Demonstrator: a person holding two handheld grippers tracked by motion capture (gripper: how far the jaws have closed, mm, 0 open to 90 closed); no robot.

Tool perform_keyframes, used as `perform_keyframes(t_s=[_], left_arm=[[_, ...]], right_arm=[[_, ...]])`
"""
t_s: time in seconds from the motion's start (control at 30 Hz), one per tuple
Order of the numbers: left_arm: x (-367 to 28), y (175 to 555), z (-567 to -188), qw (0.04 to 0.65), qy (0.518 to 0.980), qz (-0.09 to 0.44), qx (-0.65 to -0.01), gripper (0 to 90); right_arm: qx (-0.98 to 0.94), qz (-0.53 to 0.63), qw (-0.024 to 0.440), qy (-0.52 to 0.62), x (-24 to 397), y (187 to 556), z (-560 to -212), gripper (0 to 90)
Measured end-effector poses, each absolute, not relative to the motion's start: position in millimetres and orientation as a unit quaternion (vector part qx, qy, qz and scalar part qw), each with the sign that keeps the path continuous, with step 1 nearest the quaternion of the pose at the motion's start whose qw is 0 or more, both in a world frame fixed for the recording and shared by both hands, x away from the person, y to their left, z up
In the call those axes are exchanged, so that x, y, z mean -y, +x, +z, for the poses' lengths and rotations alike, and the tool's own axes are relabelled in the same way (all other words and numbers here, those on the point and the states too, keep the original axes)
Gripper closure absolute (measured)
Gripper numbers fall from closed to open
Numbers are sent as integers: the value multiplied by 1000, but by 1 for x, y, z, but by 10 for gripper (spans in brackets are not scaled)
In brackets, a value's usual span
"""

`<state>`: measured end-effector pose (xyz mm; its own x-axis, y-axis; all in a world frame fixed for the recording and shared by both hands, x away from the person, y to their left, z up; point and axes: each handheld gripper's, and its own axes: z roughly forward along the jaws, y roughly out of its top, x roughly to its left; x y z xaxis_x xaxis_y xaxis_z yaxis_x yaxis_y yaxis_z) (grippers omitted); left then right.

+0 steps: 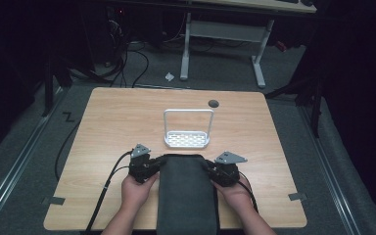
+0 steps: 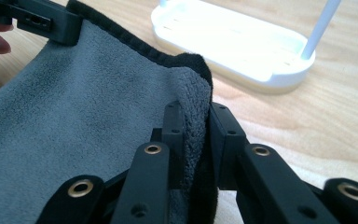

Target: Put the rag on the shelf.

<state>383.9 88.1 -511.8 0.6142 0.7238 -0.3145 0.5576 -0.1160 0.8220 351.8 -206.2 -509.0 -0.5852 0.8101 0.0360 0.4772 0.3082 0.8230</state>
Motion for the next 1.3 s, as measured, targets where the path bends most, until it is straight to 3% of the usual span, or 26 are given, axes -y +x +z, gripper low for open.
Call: perform_keyframes(t_s=[0.43,1.3], left_arm=[[-91,370,-459,552,723,130,-394,839],[-95,381,-360,608,684,207,-346,844]], right_arm=[[-763,464,255,370,202,338,-462,784],[-707,537,311,339,205,354,-369,785]])
